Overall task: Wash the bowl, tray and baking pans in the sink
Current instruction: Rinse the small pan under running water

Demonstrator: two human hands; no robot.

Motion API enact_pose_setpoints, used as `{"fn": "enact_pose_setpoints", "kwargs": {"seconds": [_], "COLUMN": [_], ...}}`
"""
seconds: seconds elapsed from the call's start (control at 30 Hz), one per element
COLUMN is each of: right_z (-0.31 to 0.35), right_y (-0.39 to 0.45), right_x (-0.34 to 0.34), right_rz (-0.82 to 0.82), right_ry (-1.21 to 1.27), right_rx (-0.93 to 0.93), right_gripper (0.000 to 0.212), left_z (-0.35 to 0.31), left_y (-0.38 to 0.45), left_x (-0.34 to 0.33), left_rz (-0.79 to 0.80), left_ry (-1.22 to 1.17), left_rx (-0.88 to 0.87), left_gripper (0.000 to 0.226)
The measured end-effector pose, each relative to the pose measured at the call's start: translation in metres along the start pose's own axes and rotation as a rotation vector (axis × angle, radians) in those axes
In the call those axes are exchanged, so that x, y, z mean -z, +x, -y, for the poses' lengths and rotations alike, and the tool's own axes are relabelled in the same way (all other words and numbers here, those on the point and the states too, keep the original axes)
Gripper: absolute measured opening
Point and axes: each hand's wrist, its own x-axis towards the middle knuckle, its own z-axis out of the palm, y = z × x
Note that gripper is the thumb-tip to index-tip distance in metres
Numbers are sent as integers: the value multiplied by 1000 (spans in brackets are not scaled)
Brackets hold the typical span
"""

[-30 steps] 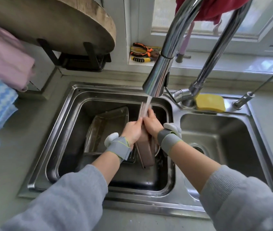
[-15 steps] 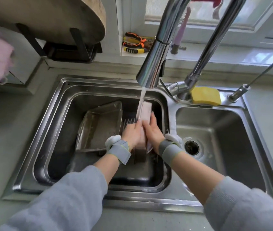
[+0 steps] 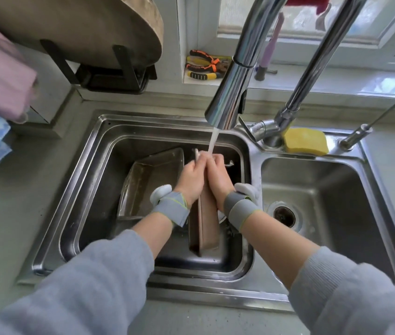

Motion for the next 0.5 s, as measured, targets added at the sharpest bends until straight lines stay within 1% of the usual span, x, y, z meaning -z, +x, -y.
{"fn": "enact_pose_setpoints", "kwargs": {"seconds": [0.03, 0.1, 0.17, 0.2, 0.27, 0.37, 0.43, 0.5], "right_z": [-1, -4, -8, -11, -15, -11, -3, 10], "right_y": [-5, -12, -16, -18, -22, -19, -11, 2], "right_x": [-1, -2, -5, -6, -7, -8, -9, -6], "right_rz": [16, 9, -13, -15, -11, 39, 48, 23], "right_ry": [14, 79, 93, 52, -22, 11, 55, 72], "right_rx": [-2, -16, -7, 21, 81, 83, 53, 0], "right_gripper": [38, 35, 29, 27, 23, 26, 31, 41], "left_z": [-7, -16, -18, -17, -14, -10, -13, -12], "left_y": [6, 20, 30, 32, 36, 37, 35, 30], "left_x": [1, 3, 4, 3, 3, 5, 7, 6], "left_rz": [0, 81, 158, 156, 109, 15, -15, 13], "left_ry": [-25, -122, -193, -149, -2, 122, 189, 207], "left_rx": [50, 234, 414, 453, 435, 306, 236, 165], "left_gripper": [59, 76, 83, 81, 70, 54, 50, 51]}}
